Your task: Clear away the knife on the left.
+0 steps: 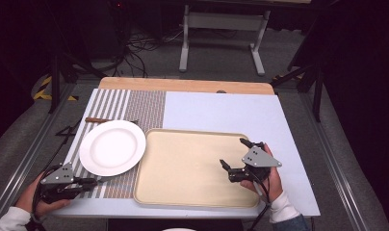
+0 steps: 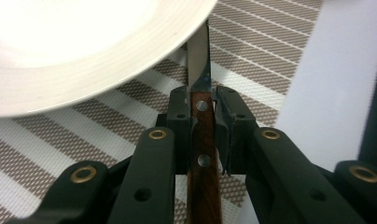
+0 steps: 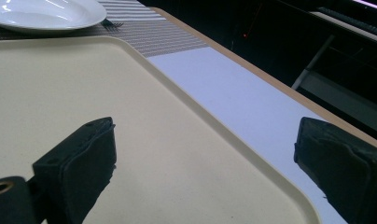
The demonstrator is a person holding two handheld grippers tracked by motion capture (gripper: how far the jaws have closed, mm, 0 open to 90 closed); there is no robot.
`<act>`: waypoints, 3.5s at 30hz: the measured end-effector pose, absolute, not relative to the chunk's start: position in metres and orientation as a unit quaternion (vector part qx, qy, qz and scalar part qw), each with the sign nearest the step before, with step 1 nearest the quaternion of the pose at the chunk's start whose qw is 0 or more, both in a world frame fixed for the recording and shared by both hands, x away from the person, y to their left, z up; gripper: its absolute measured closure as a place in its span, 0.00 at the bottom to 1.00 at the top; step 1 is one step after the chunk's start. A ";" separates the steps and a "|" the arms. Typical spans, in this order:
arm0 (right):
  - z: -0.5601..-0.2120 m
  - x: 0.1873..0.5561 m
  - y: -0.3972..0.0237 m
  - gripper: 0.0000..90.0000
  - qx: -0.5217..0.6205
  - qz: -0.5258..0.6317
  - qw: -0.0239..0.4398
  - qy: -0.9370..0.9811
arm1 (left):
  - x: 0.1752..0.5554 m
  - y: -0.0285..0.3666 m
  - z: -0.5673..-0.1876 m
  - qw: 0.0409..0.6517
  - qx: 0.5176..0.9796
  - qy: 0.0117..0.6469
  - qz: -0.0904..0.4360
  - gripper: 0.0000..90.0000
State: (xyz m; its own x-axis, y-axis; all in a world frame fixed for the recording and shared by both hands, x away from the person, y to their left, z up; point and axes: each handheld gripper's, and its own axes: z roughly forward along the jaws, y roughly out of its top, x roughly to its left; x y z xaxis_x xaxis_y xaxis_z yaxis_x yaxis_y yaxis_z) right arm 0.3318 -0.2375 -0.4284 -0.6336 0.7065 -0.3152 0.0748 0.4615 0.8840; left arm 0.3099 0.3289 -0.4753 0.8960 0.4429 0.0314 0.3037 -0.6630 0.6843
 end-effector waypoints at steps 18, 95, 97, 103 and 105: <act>-0.428 0.331 -0.237 0.07 0.249 0.455 0.344 0.783 | 0.289 0.316 -0.466 0.397 0.894 0.174 0.119 0.86; -0.427 0.332 -0.243 0.08 0.261 0.452 0.344 0.781 | 0.321 0.130 -0.468 0.439 0.858 0.220 0.152 0.86; -0.428 0.332 -0.242 0.08 0.260 0.451 0.344 0.781 | 0.320 0.127 -0.472 0.435 0.861 0.219 0.145 0.86; -0.428 0.332 -0.241 0.08 0.256 0.448 0.343 0.785 | 0.318 0.120 -0.480 0.409 0.876 0.217 0.133 0.86; -0.429 0.332 -0.241 0.08 0.256 0.447 0.342 0.786 | 0.318 0.121 -0.480 0.405 0.878 0.223 0.127 0.86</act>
